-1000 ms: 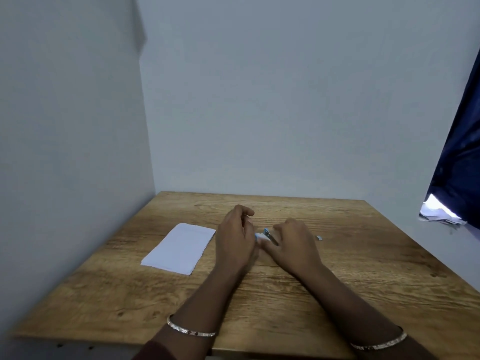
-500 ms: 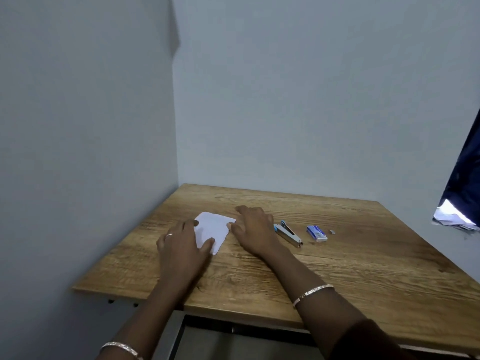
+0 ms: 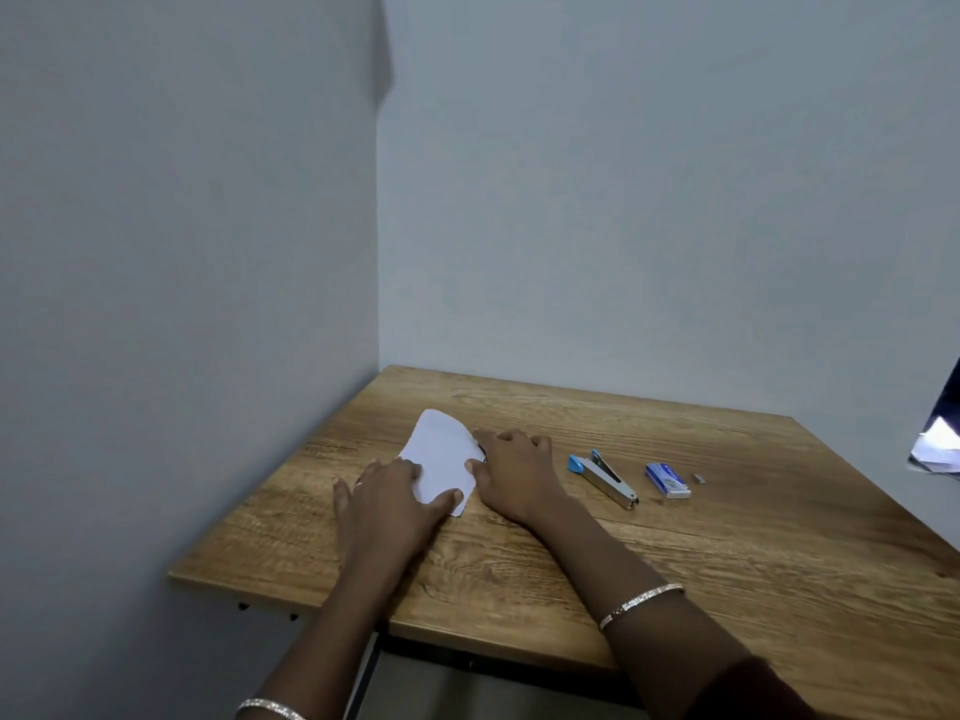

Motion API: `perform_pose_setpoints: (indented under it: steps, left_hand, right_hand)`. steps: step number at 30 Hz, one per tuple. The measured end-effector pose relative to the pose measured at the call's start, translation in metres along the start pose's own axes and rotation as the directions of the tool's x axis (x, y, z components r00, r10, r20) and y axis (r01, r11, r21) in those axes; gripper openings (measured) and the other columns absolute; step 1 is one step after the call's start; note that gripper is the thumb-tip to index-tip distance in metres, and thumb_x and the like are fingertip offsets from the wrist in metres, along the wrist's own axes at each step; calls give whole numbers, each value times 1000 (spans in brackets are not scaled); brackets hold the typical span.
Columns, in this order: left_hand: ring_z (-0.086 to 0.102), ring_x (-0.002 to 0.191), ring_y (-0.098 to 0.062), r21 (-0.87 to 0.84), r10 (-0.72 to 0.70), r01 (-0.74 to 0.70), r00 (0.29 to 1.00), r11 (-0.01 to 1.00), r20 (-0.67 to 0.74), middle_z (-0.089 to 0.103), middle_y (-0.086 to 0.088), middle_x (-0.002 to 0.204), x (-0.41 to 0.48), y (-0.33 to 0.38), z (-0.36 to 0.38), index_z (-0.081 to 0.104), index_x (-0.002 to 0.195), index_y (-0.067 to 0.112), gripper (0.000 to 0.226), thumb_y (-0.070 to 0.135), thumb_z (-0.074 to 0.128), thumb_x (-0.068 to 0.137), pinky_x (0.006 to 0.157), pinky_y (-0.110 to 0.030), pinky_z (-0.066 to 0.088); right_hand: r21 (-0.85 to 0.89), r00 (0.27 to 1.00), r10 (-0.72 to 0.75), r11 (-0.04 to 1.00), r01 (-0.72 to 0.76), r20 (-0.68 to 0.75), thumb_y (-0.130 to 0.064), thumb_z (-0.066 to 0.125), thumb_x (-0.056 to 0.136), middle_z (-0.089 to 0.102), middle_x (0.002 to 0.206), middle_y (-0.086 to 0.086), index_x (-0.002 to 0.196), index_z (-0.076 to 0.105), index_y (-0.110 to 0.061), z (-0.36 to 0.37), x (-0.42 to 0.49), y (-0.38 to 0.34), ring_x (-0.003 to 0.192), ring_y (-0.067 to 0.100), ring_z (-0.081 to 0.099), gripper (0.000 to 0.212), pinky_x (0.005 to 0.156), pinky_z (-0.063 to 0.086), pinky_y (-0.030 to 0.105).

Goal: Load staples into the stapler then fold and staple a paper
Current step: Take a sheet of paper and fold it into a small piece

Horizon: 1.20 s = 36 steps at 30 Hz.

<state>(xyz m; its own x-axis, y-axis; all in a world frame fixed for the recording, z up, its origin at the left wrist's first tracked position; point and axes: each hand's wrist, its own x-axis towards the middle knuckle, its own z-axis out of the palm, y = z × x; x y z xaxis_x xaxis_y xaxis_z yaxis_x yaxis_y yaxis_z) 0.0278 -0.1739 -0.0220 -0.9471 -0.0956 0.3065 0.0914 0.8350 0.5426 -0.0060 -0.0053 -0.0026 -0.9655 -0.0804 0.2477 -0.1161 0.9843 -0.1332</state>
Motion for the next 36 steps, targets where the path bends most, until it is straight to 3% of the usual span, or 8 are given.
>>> perform_pose_setpoints:
  steps: [6,10,13,16,20,27,32,36]
  left_hand:
    - [55,130,-15,-15,-8,8,1000,1000,-22,68,6,130,1,-1,1,64,130,26,68,71,63,79,122,-54,17]
    - [53,133,-14,-43,-8,7,1000,999,-30,67,9,133,1,-2,2,64,127,27,65,70,64,79,123,-54,16]
    - [53,132,-14,-50,-7,5,999,999,-33,66,9,132,1,-2,1,63,126,27,63,68,65,79,123,-54,16]
    - [53,132,-15,-47,-11,9,999,999,-38,66,9,132,2,-2,2,63,125,27,63,70,66,78,122,-53,16]
    - [54,131,-13,-37,-7,6,999,999,-41,66,10,131,3,-3,4,63,124,29,64,72,65,76,122,-53,17]
    - [59,127,-16,-99,-22,16,998,995,-58,65,9,134,1,-1,-1,56,126,29,64,73,59,80,121,-54,21]
    - [60,124,-24,-386,-11,-48,989,921,-149,63,0,139,-5,-1,-8,53,136,20,59,54,65,89,101,-45,49]
    - [53,125,-8,-559,68,-139,987,817,-146,57,12,140,-13,1,-16,48,144,25,61,49,68,91,96,-31,43]
  right_hand:
    - [281,984,-10,958,60,-178,-23,60,96,73,126,-1,139,60,-24,-2,-3,-9,120,21,63,42,109,42,43]
    - [784,943,280,620,-35,-180,-11,84,79,70,131,0,134,64,-18,-6,-1,-17,116,17,67,60,100,57,43]
    - [911,896,439,395,-119,-73,-7,91,69,65,134,2,135,62,-15,-7,4,-18,121,23,63,72,100,56,48]
    - [963,862,506,213,-166,37,-4,93,66,74,112,8,124,66,-10,-5,9,-13,104,26,71,64,91,61,48]
    - [962,889,458,237,-136,13,-1,91,68,81,82,8,97,76,-11,-4,9,-12,80,26,78,34,71,64,37]
    - [937,870,480,342,-65,-115,-5,88,74,80,83,7,91,78,-12,-10,7,-12,80,20,77,21,74,65,37]
    - [979,840,521,193,57,-152,-5,80,84,80,88,12,96,78,-5,-24,-6,-8,85,28,78,12,76,65,41]
    - [990,867,478,72,118,-139,-5,75,89,81,88,14,93,77,-6,-37,-30,3,80,24,75,4,70,60,36]
